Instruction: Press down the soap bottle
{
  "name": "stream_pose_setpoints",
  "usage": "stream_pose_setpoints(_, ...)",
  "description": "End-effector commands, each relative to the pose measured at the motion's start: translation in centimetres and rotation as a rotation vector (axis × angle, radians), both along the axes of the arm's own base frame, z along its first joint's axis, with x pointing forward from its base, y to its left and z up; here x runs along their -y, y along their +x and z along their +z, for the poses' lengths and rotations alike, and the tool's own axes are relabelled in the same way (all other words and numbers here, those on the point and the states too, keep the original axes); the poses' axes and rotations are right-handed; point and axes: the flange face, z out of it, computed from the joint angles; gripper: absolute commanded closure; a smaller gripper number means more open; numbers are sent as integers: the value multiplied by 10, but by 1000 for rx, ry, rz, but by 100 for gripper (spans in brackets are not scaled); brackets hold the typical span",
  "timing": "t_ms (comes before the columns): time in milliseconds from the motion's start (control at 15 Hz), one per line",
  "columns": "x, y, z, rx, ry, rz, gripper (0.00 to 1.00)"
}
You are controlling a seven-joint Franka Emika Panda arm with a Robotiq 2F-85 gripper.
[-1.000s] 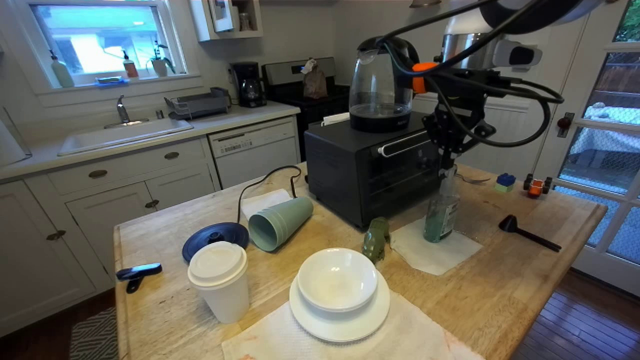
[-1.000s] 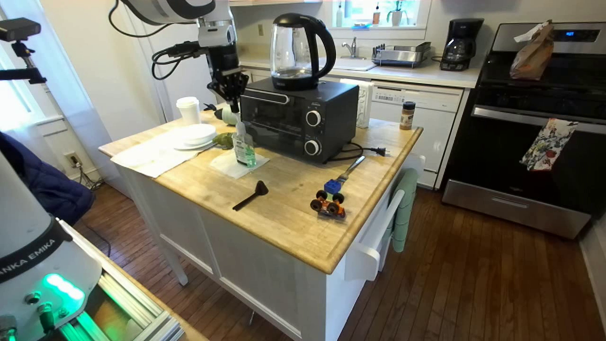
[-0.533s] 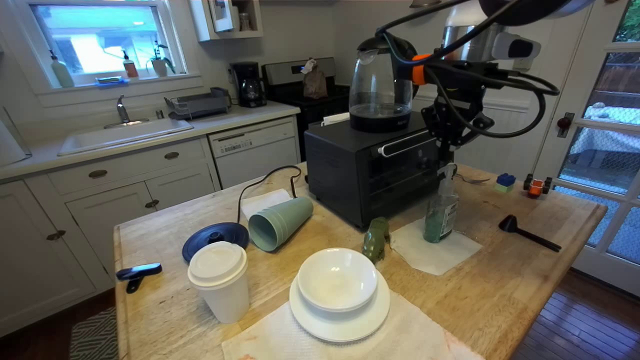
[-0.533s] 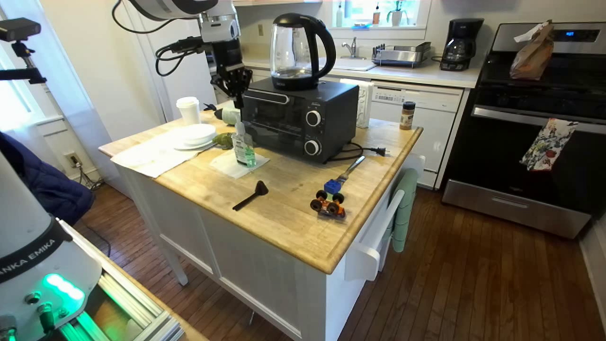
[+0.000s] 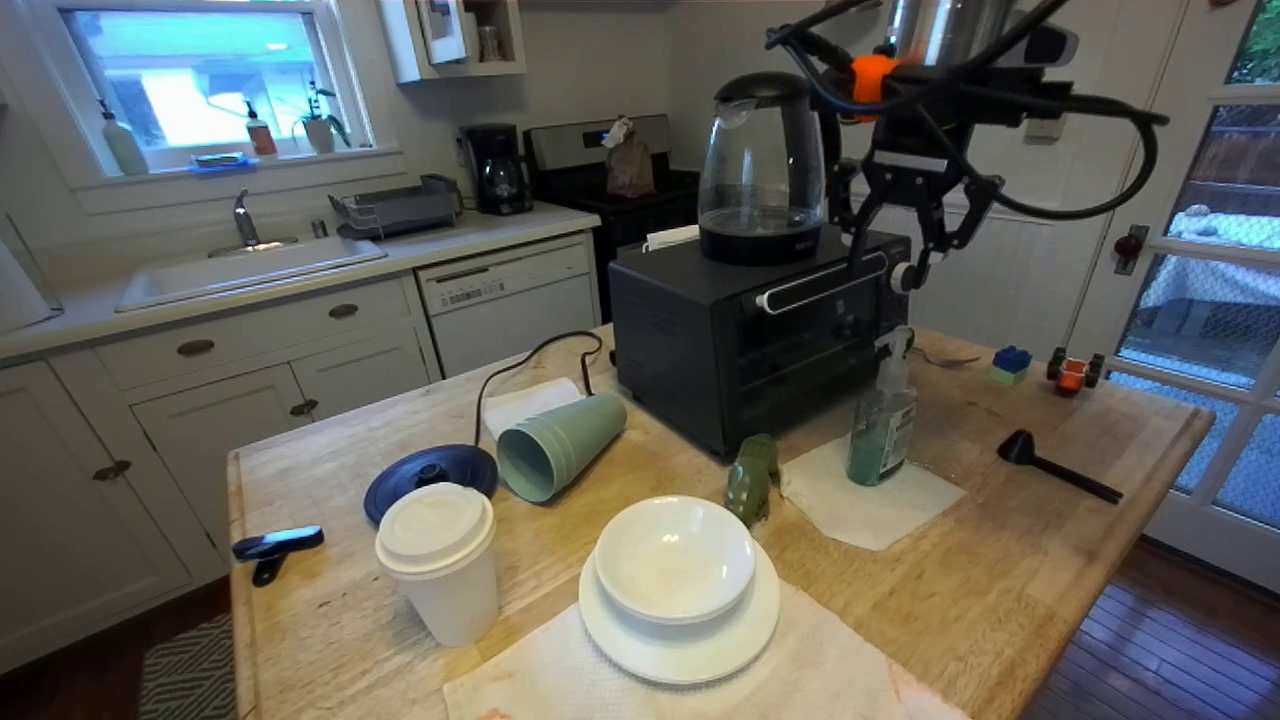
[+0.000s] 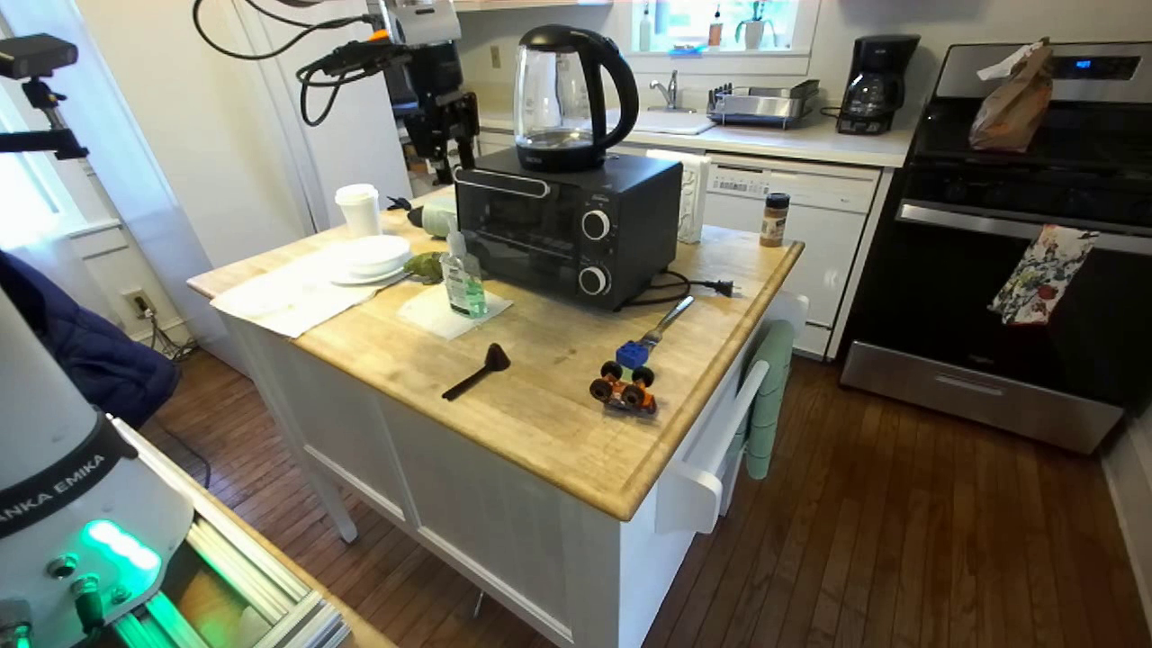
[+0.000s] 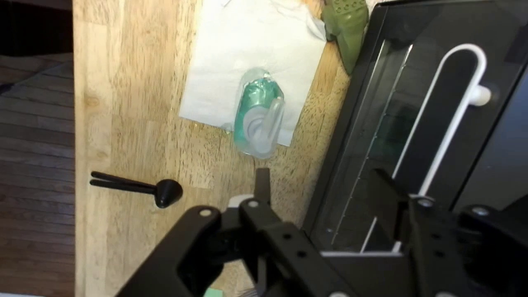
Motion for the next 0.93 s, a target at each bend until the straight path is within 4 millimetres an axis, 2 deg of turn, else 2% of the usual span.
stream_pose_setpoints(0,9,-2,25,21,21,203,5)
stream_pose_setpoints(133,10,-3,35,24,36,320,0)
stream_pose_setpoints(467,5,-10,51,-2,91,602,0)
stream_pose_setpoints(867,-5,-10,56,-45,93,827,0)
